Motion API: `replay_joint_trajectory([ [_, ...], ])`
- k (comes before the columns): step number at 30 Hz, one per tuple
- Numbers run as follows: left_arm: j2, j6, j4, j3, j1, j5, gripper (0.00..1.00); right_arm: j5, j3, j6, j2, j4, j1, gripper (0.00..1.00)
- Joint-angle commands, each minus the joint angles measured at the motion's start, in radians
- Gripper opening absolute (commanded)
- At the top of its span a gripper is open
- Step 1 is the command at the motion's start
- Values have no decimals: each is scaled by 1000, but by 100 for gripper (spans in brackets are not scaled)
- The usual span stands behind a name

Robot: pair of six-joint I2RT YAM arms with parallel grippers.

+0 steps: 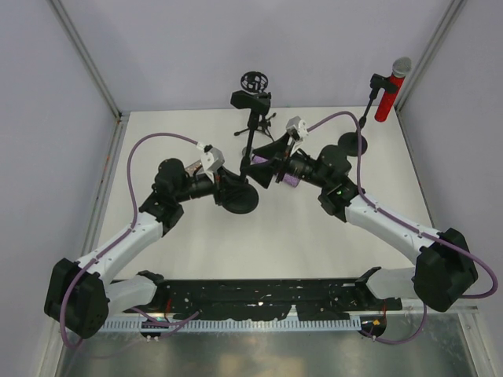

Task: Remove the microphone from the stand

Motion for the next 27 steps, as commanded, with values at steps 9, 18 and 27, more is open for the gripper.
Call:
replay_joint_trajectory([
  [9, -30, -42, 150, 9, 25, 42, 0, 24, -7, -71, -53, 52, -85, 80],
  [18, -39, -70, 186, 0, 36, 50, 0, -66, -21, -63, -54, 89, -98, 80],
  [27, -28, -42, 175, -4, 36, 43, 0, -210, -36, 142, -83, 290, -92, 80],
])
